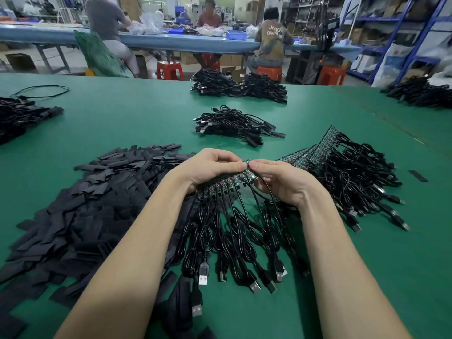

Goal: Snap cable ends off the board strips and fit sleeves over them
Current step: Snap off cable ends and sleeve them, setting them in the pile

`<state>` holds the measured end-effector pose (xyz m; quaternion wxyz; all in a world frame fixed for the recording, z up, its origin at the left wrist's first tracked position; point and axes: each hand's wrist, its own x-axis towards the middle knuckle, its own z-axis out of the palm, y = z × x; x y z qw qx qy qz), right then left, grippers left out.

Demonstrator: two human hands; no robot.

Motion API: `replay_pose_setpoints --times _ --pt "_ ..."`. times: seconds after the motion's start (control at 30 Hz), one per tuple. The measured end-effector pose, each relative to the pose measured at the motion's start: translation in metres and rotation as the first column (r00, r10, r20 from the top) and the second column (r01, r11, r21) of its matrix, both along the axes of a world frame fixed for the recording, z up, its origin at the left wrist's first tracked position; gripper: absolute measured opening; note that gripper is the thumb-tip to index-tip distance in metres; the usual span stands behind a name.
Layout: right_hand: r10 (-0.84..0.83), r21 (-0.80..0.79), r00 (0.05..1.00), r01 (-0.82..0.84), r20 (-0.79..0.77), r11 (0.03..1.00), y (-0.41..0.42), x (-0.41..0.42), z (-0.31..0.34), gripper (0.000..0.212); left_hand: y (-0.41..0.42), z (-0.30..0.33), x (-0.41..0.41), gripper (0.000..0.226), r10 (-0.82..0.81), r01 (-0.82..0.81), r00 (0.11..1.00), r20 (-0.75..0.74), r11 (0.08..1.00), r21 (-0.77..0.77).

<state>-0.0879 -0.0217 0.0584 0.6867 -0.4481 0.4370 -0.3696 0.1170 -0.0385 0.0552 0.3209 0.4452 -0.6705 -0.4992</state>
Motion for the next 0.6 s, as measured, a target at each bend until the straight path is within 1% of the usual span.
replay_pose_setpoints --times 0.03,0.1,0.13,0.17,0.2,0.27,0.3,0.33,0.4,0.43,0.47,0.5,0.53,0.57,0.6 --pt "0.000 0.026 1.000 -0.001 0.031 1.000 0.001 0.001 0.000 0.025 0.001 -0.001 0.000 0.019 -0.012 0.012 0.999 -0.032 1.000 0.011" --pt "-0.036 0.113 0.984 0.016 0.177 0.993 0.002 0.000 0.000 0.020 0.002 -0.002 -0.001 0.020 -0.030 0.032 0.996 -0.082 0.999 0.020" --pt "-0.066 0.149 0.967 0.029 0.248 0.988 0.002 -0.001 0.001 0.019 0.002 -0.004 -0.002 0.020 -0.023 0.024 0.996 -0.089 1.000 0.013" --pt "-0.094 0.161 0.957 0.050 0.275 0.986 0.002 -0.004 0.003 0.021 0.002 -0.005 -0.003 0.020 0.002 -0.001 0.996 -0.095 1.000 0.007" --pt "-0.114 0.147 0.961 0.078 0.252 0.986 0.002 -0.008 0.006 0.023 0.001 -0.007 -0.004 0.019 0.038 -0.038 0.994 -0.101 0.999 0.000" --pt "-0.129 0.082 0.980 0.118 0.152 0.990 0.003 -0.013 0.015 0.027 -0.001 -0.009 -0.009 0.014 0.077 -0.081 0.994 -0.082 0.996 -0.046" --pt "-0.125 0.053 0.985 0.120 0.122 0.991 0.003 -0.015 0.020 0.027 -0.002 -0.009 -0.012 0.011 0.074 -0.076 0.997 -0.032 0.993 -0.091" --pt "-0.116 0.034 0.987 0.113 0.114 0.993 0.003 -0.014 0.025 0.028 -0.003 -0.008 -0.015 0.011 0.072 -0.062 0.996 0.057 0.986 -0.152" --pt "-0.084 0.013 0.987 0.083 0.138 0.996 0.005 -0.009 0.034 0.025 -0.005 -0.007 -0.021 0.017 0.123 -0.055 0.963 0.238 0.960 -0.276" --pt "-0.064 0.008 0.985 0.064 0.158 0.998 0.006 -0.004 0.037 0.023 -0.004 -0.003 -0.023 0.016 0.174 -0.086 0.952 0.252 0.942 -0.325" --pt "-0.046 0.001 0.983 0.046 0.176 0.999 0.007 0.000 0.040 0.019 -0.004 0.000 -0.024 0.011 0.220 -0.138 0.953 0.206 0.926 -0.353" --pt "-0.037 -0.015 0.983 0.041 0.178 0.999 0.008 0.006 0.042 0.016 -0.002 0.003 -0.024 0.003 0.246 -0.197 0.964 0.106 0.920 -0.340" --pt "-0.052 -0.051 0.989 0.059 0.140 0.997 0.008 0.012 0.043 0.012 0.000 0.007 -0.024 0.005 0.261 -0.256 0.965 -0.018 0.925 -0.282" --pt "-0.097 -0.109 0.993 0.103 0.062 0.989 0.007 0.019 0.042 0.009 0.003 0.010 -0.024 0.011 0.265 -0.289 0.953 -0.147 0.941 -0.175" --pt "-0.166 -0.177 0.986 0.159 -0.025 0.971 0.008 0.026 0.041 0.007 0.008 0.011 -0.023 0.015 0.258 -0.280 0.929 -0.267 0.959 -0.050"
